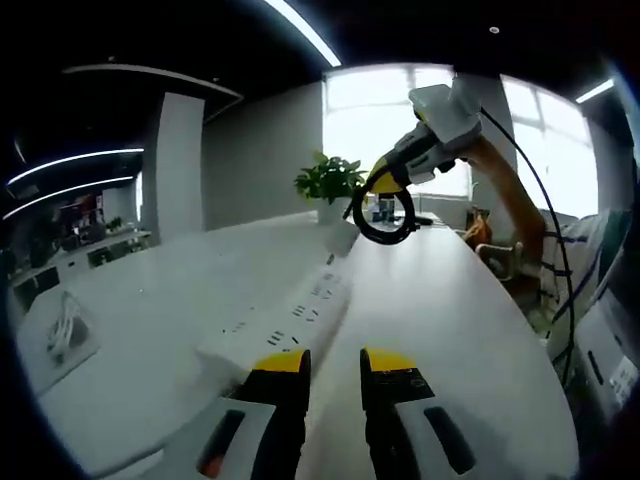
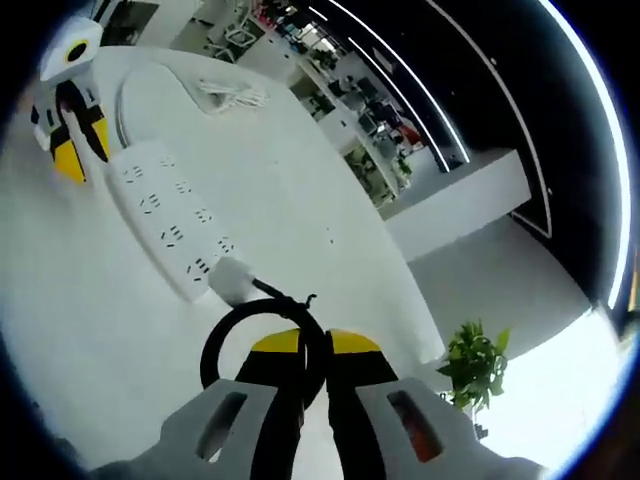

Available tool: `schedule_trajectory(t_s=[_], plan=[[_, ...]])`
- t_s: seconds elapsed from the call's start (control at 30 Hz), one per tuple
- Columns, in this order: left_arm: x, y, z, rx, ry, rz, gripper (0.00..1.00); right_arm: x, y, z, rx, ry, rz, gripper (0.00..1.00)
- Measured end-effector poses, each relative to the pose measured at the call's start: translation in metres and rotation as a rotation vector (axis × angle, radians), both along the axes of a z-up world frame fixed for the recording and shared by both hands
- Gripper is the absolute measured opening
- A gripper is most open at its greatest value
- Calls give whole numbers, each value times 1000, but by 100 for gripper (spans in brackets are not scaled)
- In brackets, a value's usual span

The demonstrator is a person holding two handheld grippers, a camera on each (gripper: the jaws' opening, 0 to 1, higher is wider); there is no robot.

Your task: Straighten the power strip on the desk, plug the charger into it

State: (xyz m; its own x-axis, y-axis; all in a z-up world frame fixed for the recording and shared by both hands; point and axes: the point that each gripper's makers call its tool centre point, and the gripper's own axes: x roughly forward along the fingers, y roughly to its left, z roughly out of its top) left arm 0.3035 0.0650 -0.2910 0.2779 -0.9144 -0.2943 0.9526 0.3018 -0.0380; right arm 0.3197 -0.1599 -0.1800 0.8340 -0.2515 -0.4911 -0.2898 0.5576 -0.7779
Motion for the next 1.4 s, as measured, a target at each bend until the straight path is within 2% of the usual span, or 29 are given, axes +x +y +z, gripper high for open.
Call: schedule_trajectory(t_s=[0.13, 0.67, 0.87, 1.0, 1.13, 1.2, 1.4], plan=[[0, 1, 1, -2, -3, 0, 19, 0, 6, -2, 19, 14, 12, 6], [-2, 0, 1, 2, -5, -8, 19, -3, 13, -5, 11, 30, 8, 6], [-3, -1, 0, 5, -2, -11, 19, -6, 19, -4, -27, 29, 5, 6], [-4, -1, -1, 8, -4, -14, 19, -7, 24, -2, -37, 42, -26, 6], [-5, -2, -1, 7, -3, -17, 19, -10, 36, -3, -49, 47, -16, 6], [-5, -2, -1, 10, -5, -18, 19, -9, 41, -2, -85, 52, -8, 6], [-6, -2, 0, 9, -9, -21, 19, -6, 52, -3, -100, 70, 10, 6]])
